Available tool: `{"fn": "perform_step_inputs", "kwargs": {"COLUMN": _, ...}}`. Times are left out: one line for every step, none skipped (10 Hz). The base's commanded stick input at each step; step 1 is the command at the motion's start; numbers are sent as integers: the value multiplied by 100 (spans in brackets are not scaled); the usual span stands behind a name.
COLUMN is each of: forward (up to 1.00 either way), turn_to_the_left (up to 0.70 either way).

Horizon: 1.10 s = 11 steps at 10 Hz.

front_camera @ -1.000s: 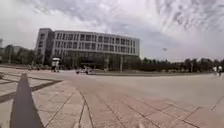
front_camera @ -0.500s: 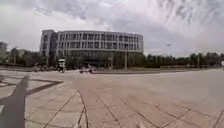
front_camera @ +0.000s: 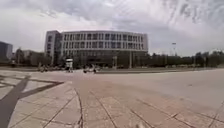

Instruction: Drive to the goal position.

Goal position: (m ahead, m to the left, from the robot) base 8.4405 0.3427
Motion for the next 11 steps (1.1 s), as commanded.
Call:
{"fn": "perform_step_inputs", "kwargs": {"forward": 70, "turn_to_the_left": 14}}
{"fn": "perform_step_inputs", "kwargs": {"forward": 70, "turn_to_the_left": 14}}
{"fn": "perform_step_inputs", "kwargs": {"forward": 70, "turn_to_the_left": 14}}
{"fn": "perform_step_inputs", "kwargs": {"forward": 70, "turn_to_the_left": 14}}
{"fn": "perform_step_inputs", "kwargs": {"forward": 70, "turn_to_the_left": 14}}
{"fn": "perform_step_inputs", "kwargs": {"forward": 70, "turn_to_the_left": 14}}
{"fn": "perform_step_inputs", "kwargs": {"forward": 70, "turn_to_the_left": 14}}
{"fn": "perform_step_inputs", "kwargs": {"forward": 70, "turn_to_the_left": 14}}
{"fn": "perform_step_inputs", "kwargs": {"forward": 70, "turn_to_the_left": 14}}
{"fn": "perform_step_inputs", "kwargs": {"forward": 70, "turn_to_the_left": 14}}
{"fn": "perform_step_inputs", "kwargs": {"forward": 70, "turn_to_the_left": 14}}
